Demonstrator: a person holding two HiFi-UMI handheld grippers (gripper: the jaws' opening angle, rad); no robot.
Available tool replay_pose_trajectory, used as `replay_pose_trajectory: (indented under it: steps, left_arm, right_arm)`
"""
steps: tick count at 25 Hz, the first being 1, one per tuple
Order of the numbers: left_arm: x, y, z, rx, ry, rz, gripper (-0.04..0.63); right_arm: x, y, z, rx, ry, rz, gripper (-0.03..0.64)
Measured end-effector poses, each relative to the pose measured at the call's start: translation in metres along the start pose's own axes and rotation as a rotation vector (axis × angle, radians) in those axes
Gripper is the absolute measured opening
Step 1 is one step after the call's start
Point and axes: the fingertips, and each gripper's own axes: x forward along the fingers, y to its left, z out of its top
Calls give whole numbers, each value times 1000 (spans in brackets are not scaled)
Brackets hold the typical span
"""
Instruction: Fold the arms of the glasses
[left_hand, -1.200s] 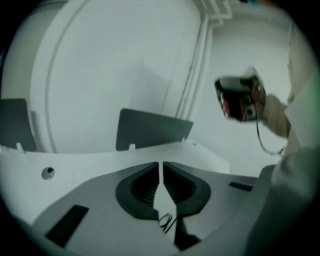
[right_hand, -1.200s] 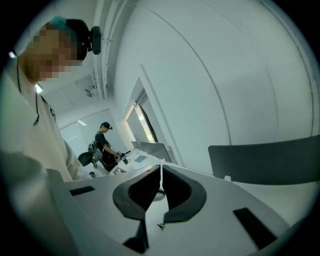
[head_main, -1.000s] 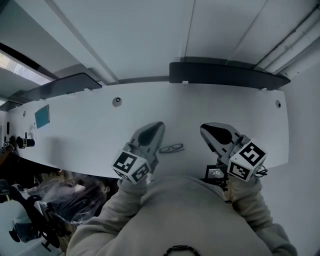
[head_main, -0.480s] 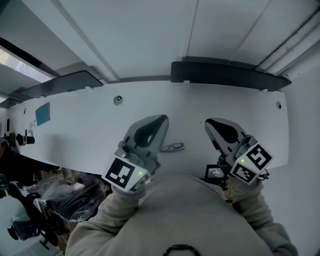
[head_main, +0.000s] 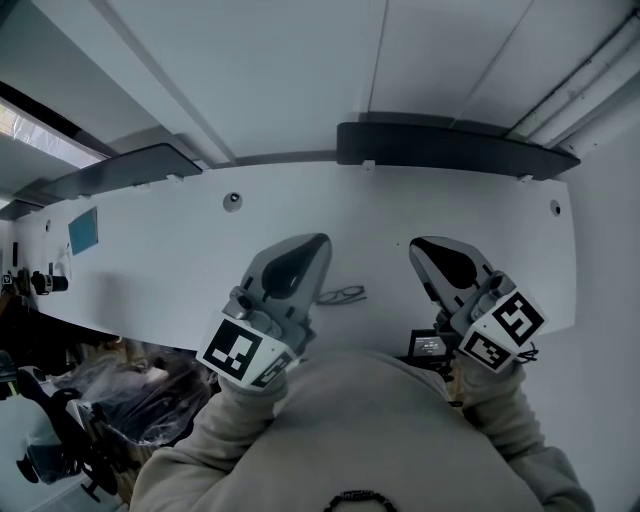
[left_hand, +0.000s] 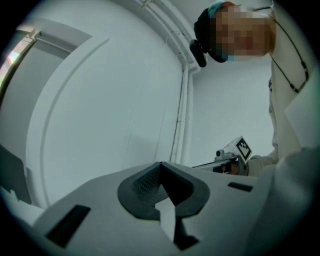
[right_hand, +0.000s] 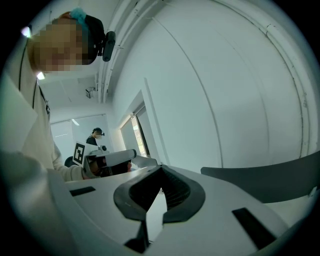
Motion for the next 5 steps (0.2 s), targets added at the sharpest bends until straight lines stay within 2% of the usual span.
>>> replay_pose_trajectory:
  steps: [5]
  left_arm:
    - [-6, 5, 0, -15, -12, 30, 3]
  right_arm:
    - [-3, 3, 2, 1, -1, -1, 18]
